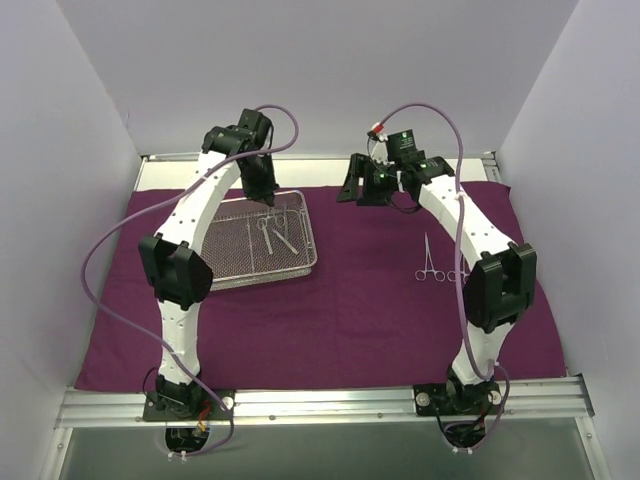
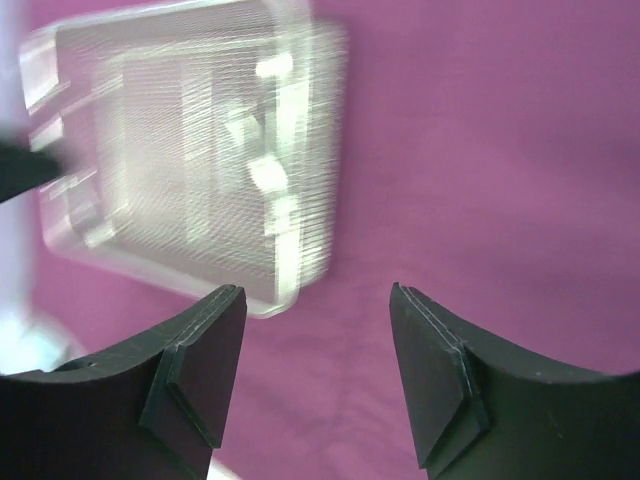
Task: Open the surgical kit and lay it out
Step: Place the medical item in the surgical kit.
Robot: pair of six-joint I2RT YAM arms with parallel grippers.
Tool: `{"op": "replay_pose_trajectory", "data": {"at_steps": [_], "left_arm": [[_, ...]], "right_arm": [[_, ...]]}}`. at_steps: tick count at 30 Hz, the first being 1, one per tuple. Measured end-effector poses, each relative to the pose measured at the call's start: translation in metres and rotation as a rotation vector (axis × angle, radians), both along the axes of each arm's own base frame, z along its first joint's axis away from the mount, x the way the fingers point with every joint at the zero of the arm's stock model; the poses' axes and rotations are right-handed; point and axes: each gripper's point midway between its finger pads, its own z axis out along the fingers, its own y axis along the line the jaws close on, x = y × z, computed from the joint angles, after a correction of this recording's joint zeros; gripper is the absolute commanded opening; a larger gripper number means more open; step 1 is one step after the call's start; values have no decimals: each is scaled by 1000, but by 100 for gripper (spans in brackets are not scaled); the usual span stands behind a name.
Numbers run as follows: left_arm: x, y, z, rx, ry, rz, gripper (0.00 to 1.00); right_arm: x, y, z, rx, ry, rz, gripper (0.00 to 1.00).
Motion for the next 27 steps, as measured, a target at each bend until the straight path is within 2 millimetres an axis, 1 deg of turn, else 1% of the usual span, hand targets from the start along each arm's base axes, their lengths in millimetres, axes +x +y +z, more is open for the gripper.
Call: {"op": "replay_pose_trajectory", "data": {"at_steps": [3,7,9,12,13,15,17,19,24,27], "left_arm": [[-6,-9,4,-18,10,-2,2],[-15,-19,1,-44,42,4,2],[-20,-25,-1,-54,55,3,2],[-26,-36,0,-72,67,-7,2],[-28,-39,0,-77,71,-11,2],[-33,-44,1,-84,77,-20,2],[-38,-47,2,-89,80,-26,2],[-42,-49,4,-94,82,-28,2],[-50,-49,12,-106,76,-27,2],[-52,-49,16,-111,69,-27,2]], "right_arm": [[-19,29,15,151,-24,131,60],[-46,60,31,313,-38,261,57],[-56,76,37,360,-39,316,55],[-73,98,42,390,-39,382,49],[-77,104,44,397,-42,400,46],[-87,115,45,406,-39,434,45],[-92,121,44,410,-36,454,42],[-91,122,40,407,-29,454,39],[-88,119,21,367,2,441,38],[-88,116,14,344,15,434,38]]}}
